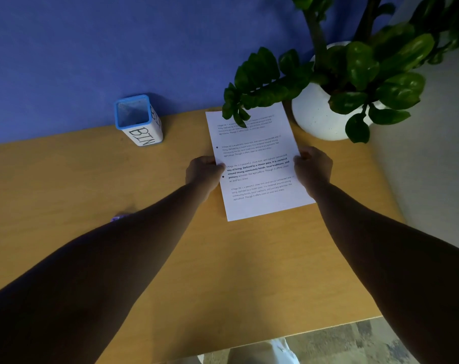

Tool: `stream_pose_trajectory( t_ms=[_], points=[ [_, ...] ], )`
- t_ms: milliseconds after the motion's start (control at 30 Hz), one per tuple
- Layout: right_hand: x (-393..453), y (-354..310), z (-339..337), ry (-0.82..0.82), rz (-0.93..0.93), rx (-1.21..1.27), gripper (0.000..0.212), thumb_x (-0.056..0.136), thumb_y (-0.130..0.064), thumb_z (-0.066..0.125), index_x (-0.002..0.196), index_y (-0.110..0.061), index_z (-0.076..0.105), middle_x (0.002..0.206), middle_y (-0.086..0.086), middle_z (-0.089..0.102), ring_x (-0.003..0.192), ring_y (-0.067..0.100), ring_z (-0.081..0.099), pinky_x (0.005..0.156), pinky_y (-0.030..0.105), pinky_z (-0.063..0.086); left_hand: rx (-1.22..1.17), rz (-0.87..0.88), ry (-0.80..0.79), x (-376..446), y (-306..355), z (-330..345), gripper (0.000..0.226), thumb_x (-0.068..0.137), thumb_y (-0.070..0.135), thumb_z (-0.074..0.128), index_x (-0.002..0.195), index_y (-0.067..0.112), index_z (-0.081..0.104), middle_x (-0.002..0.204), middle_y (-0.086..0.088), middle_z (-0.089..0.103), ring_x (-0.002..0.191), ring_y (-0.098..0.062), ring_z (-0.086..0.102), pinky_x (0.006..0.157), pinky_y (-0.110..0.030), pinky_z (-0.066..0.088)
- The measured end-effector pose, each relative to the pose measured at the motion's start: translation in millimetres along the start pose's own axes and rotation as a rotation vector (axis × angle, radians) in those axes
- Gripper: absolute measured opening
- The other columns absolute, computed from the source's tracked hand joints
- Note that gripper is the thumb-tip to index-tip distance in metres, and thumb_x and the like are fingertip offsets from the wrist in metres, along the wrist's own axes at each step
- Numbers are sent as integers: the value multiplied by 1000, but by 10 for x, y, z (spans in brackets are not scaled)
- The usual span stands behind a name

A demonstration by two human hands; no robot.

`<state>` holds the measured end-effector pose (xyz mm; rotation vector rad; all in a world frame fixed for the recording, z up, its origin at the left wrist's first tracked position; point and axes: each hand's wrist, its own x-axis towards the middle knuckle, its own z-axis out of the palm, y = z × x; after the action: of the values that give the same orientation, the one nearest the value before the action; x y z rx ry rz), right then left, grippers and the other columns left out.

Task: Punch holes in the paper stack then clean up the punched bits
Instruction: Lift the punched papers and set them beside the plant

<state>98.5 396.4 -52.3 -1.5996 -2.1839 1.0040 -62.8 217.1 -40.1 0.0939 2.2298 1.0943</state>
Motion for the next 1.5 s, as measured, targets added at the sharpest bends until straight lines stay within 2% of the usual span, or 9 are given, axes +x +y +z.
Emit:
stream_pose_trajectory(
  t_ms=[100,200,367,467,833,967,1067,1233,1500],
  points=[
    [-10,31,20,42,22,-42,20,86,-10,54,97,-8,70,103,12,67,92,28,61,70,25,41,131,93,110,-40,-29,10,38,84,30,69,121,25,64,115,6,70,98,-13,66,82,-30,55],
    [-47,28,7,105,51,-45,21,86,-8,55,102,-5,68,109,14,63,98,30,59,76,32,48,317,198,174,-69,-95,6,48,87,34,66,133,25,55,132,-3,57,121,-23,52,92,-35,47],
    [-140,57,44,136,39,-49,23,84,-3,51,100,-7,68,109,12,63,99,29,57,77,35,50,505,409,106,-133,-253,-26,60,92,33,61,147,19,41,152,1,42,137,-30,33,105,-43,39],
    [-173,57,71,156,21,-40,27,83,-1,49,102,-8,68,108,12,63,98,30,57,77,38,52,592,438,82,-147,-305,5,65,95,34,58,152,18,33,158,4,34,142,-28,26,109,-43,32],
    [-203,69,114,176,9,6,31,81,2,50,105,-7,67,109,13,63,97,30,59,70,31,44,634,426,57,-89,-299,26,69,94,35,59,154,20,29,160,7,28,143,-26,21,109,-42,30],
    [-205,62,110,163,14,-21,27,82,-1,52,104,-5,66,110,14,62,100,32,57,78,39,52,635,416,53,-92,-282,29,68,95,35,57,155,20,27,161,6,27,145,-27,20,110,-44,30],
    [-231,60,123,159,23,-75,25,84,-8,55,107,-6,63,115,14,61,105,31,52,82,39,49,609,398,47,-120,-276,31,68,96,35,56,155,19,25,161,4,27,145,-28,20,111,-45,29],
    [-374,3,150,147,3,-159,41,86,-18,55,126,-9,56,134,10,53,121,31,44,93,45,42,616,380,54,-186,-314,-35,64,97,34,53,154,17,28,162,2,27,145,-28,21,111,-46,29],
    [-722,-177,235,110,-203,-190,43,89,-22,56,129,-9,55,136,8,54,129,27,43,100,47,43,674,446,121,-424,-495,-302,56,97,33,51,150,21,37,161,2,30,148,-24,21,114,-48,27]
  ],
)
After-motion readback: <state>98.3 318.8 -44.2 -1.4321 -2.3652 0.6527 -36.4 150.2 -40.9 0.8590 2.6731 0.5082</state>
